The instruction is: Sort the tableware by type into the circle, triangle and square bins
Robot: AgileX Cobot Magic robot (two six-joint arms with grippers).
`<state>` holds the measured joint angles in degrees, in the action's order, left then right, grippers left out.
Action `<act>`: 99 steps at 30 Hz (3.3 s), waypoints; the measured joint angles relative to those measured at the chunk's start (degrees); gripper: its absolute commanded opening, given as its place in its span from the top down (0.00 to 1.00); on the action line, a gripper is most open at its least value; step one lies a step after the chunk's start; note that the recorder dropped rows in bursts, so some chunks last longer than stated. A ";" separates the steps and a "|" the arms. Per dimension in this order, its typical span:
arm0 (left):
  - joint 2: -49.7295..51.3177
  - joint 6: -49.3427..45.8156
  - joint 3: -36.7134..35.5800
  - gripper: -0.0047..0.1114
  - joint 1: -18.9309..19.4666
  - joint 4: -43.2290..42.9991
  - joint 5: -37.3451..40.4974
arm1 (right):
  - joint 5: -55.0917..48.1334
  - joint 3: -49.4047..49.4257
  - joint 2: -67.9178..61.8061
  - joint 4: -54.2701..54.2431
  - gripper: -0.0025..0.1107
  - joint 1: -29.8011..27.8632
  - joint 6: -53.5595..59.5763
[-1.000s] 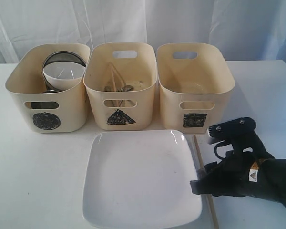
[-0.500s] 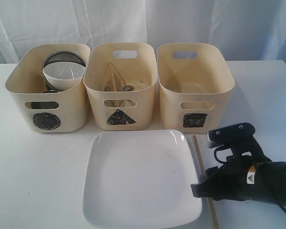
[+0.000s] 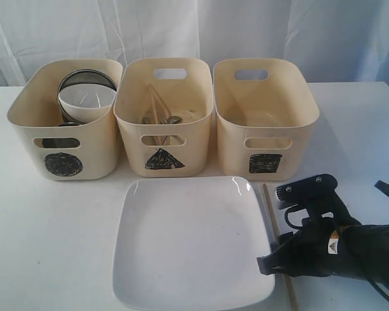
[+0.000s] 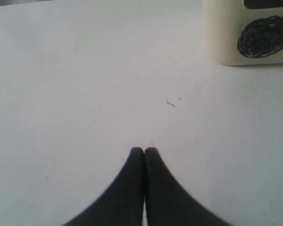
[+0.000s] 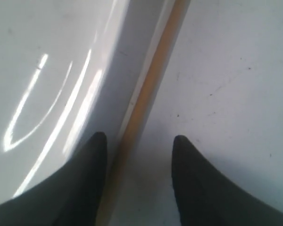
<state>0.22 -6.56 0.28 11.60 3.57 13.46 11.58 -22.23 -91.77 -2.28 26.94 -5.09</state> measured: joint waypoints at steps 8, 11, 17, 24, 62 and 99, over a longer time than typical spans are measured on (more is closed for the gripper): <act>0.00 0.00 0.00 0.96 0.00 0.00 0.00 | 3.83 -0.22 -2.82 0.00 0.74 0.00 2.07; 0.00 0.00 0.00 0.96 0.00 0.00 0.00 | 5.37 -0.34 -3.90 0.00 0.82 -0.10 2.29; 0.00 0.00 0.00 0.96 0.00 0.00 0.00 | 6.67 -0.66 -5.20 0.00 0.98 -0.31 3.10; 0.00 0.00 0.00 0.96 0.00 0.00 0.00 | 6.66 -0.69 -5.31 0.00 0.98 -0.31 3.10; 0.00 0.00 0.00 0.96 0.00 0.00 0.00 | -13.22 -5.16 17.25 -0.64 0.37 -2.56 15.63; 0.00 0.00 0.00 0.96 0.00 0.00 0.00 | -34.15 -4.63 12.62 -1.40 0.55 -4.92 18.25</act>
<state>0.22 -6.56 0.28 11.60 3.57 13.46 -22.57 -26.86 -79.15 -3.68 22.01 13.16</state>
